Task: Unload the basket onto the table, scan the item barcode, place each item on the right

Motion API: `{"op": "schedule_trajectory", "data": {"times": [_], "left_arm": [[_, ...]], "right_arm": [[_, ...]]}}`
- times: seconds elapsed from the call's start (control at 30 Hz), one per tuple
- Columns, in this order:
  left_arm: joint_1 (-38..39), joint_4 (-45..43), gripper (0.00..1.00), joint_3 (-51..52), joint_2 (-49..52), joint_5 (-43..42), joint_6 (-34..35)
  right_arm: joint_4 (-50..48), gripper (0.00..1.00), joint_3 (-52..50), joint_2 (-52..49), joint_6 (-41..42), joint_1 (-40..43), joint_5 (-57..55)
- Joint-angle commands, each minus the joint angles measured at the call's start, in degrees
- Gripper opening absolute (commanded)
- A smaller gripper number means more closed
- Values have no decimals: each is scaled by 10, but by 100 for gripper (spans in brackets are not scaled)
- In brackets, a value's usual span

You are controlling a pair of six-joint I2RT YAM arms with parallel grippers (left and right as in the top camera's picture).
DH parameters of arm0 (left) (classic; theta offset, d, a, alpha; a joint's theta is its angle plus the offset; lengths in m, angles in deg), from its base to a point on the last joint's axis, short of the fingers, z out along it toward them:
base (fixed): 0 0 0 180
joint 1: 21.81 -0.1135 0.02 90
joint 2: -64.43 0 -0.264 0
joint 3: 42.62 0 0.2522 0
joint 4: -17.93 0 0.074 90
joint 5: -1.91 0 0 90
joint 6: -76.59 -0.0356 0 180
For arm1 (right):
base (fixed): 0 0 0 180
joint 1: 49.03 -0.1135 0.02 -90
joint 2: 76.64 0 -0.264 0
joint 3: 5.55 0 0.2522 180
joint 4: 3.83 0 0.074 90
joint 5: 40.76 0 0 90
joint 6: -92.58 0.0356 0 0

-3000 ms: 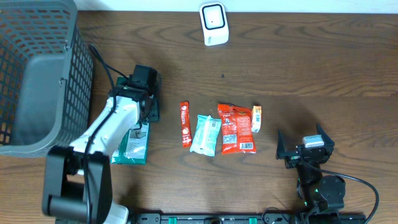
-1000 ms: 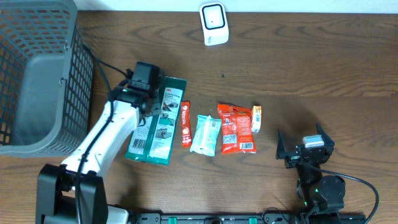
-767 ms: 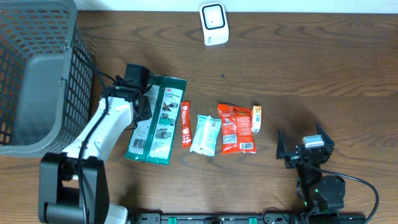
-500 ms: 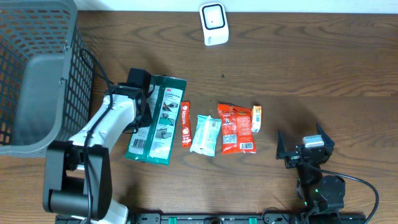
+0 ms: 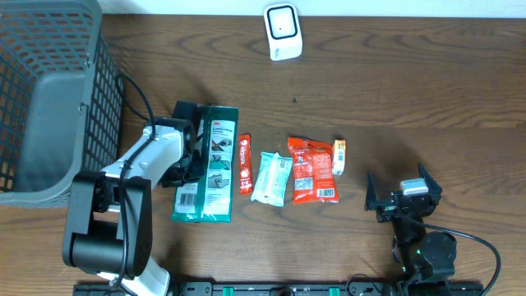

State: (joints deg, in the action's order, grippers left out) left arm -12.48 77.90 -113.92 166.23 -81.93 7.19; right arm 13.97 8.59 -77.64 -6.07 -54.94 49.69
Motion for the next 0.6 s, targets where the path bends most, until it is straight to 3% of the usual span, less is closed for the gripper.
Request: {"op": "schedule_trajectory", "data": {"times": [0.0,0.17,0.4,0.57], "left_arm": [[-1,5,38,13,9,-38,-3],[-7,16,39,-2,-5,-14,-6],[-10,23,59,-38,-73,-10,-6],[-10,7,66,-40,-119,-10,-6]], "right_arm": [[3,99,-1,2,-6,-2,3],[3,99,-1,2,-6,-2,3],[3,99,-1,2,-6,-2,3],[3,99,-1,2,-6,-2,3]]}}
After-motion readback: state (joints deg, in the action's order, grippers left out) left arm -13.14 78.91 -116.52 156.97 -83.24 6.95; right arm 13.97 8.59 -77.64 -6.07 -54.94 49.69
